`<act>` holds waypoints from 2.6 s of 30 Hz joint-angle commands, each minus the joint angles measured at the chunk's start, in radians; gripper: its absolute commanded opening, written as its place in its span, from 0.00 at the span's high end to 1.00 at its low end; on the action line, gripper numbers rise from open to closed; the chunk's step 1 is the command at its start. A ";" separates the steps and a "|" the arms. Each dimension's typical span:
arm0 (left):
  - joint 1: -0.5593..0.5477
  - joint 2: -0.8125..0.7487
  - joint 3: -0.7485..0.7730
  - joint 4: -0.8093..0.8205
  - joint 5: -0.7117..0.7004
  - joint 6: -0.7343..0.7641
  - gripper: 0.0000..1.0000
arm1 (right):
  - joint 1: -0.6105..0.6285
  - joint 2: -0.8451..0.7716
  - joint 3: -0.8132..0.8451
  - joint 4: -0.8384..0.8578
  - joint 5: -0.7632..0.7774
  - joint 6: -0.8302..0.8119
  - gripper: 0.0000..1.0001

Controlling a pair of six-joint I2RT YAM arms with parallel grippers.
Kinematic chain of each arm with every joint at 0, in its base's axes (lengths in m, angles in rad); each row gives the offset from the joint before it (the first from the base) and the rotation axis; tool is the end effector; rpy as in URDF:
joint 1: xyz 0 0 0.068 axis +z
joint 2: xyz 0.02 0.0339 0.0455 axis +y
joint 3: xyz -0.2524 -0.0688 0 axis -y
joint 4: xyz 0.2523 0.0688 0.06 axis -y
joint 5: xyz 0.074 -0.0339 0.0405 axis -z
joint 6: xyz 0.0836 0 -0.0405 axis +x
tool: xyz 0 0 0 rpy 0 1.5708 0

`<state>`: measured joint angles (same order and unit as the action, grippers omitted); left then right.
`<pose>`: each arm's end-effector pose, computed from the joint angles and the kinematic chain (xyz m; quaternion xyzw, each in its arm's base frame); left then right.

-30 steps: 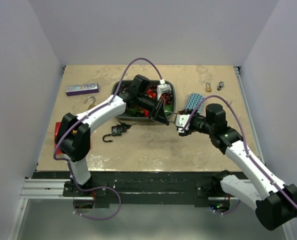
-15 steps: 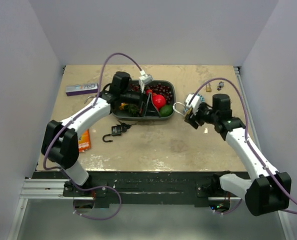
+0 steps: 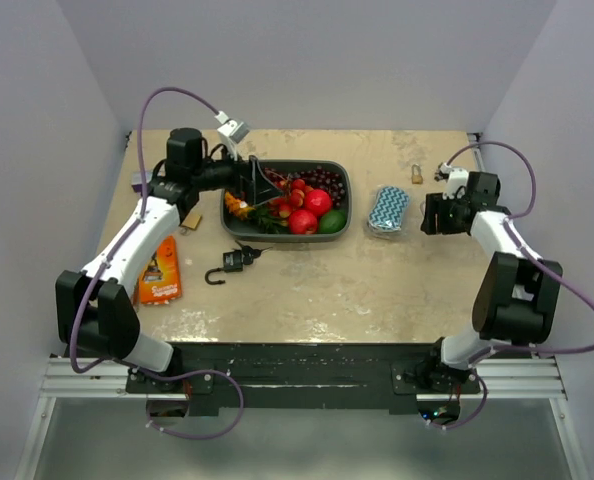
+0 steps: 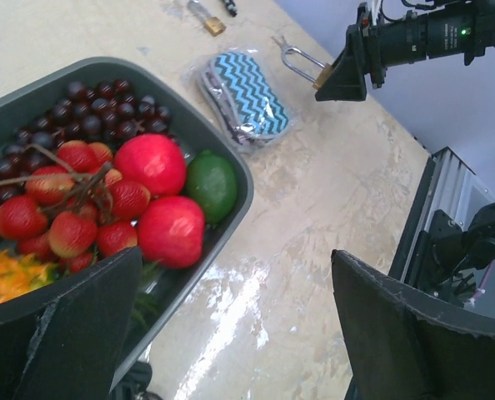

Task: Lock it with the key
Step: Place the lock at the center of the board.

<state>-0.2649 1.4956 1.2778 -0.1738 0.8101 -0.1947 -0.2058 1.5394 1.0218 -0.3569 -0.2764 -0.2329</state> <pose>0.3528 -0.1585 0.3190 0.2458 0.7557 -0.4353 0.4230 0.3571 -0.0512 0.1746 -0.0596 0.9303 0.0529 0.3580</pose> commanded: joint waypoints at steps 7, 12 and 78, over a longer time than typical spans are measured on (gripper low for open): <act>0.118 -0.045 0.012 -0.099 0.052 0.089 0.01 | -0.015 0.211 0.158 0.133 0.069 0.069 1.00; 0.151 0.043 0.089 -0.267 -0.001 0.146 0.01 | -0.012 0.286 0.218 0.147 0.098 0.105 0.99; 0.486 0.325 0.000 -0.208 -0.457 0.587 0.04 | 0.023 -0.025 0.380 -0.020 -0.330 0.319 0.01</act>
<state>0.2207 1.7889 1.2217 -0.4667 0.3992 0.4572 -0.1898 1.5391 1.3804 -0.3386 -0.5945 0.0395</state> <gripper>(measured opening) 0.975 0.987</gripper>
